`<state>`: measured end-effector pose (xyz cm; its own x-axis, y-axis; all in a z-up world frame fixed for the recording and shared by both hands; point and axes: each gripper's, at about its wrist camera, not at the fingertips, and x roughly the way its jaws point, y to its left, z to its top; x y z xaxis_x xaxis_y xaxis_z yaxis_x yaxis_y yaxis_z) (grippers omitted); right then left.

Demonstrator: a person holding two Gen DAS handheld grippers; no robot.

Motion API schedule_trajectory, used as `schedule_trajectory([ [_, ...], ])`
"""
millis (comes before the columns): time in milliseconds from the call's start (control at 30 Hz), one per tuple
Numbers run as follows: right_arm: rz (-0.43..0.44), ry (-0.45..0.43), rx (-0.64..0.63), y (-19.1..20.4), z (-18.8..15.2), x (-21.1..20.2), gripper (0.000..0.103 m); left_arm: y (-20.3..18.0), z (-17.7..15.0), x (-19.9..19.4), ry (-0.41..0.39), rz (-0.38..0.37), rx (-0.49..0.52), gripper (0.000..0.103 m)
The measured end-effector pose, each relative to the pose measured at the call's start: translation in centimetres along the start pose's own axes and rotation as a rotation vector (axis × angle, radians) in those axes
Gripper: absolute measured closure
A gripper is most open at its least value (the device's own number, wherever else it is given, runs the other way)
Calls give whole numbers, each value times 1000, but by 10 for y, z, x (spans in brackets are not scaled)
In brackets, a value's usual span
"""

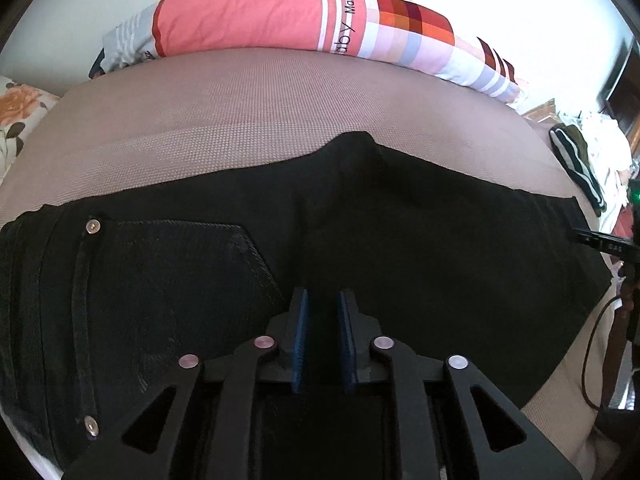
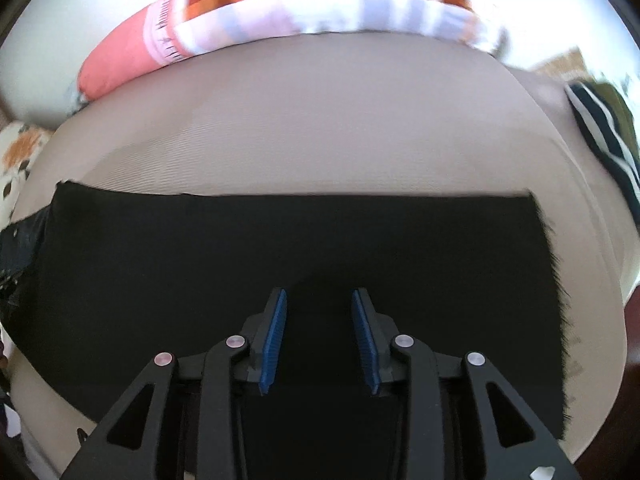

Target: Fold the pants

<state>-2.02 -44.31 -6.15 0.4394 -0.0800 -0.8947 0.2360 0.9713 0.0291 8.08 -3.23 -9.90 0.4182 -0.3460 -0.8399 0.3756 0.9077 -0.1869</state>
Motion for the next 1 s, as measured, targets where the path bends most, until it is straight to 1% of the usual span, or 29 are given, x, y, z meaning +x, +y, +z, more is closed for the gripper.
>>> schedule_trajectory([
  [33,4,-2,16,-10,-1,-3,71,-3,0,0,9,-1,-3,74],
  [67,22,-7,51,-28,-4,-9,71,-8,-1,-1,8,-6,-2,69],
  [100,41,-9,78,-41,-5,-13,71,-12,-1,-3,3,-13,4,67],
  [200,99,-8,172,-83,-11,-24,71,-32,2,-5,-9,-36,47,66],
  [267,116,-6,230,-106,-17,-29,69,-43,5,-5,-12,-58,61,64],
  [367,167,17,327,-141,-26,-30,69,-56,11,3,-1,-79,74,64],
  [467,230,24,391,-166,-32,-30,69,-66,18,12,9,-91,83,64],
  [533,246,27,421,-180,-35,-30,69,-73,21,17,15,-100,84,64],
  [667,311,45,466,-206,-43,-26,69,-83,23,29,38,-105,89,64],
  [700,317,42,471,-211,-44,-27,68,-84,22,30,43,-103,91,64],
  [767,300,35,475,-218,-44,-28,69,-86,21,33,47,-97,98,64],
  [800,324,41,476,-221,-44,-26,69,-88,21,33,42,-92,108,64],
  [833,366,51,479,-224,-44,-23,69,-89,21,34,42,-87,116,64],
  [867,386,58,479,-227,-45,-21,71,-90,20,34,43,-83,120,64],
  [1000,468,78,457,-229,-43,-14,69,-91,19,35,41,-80,122,61],
])
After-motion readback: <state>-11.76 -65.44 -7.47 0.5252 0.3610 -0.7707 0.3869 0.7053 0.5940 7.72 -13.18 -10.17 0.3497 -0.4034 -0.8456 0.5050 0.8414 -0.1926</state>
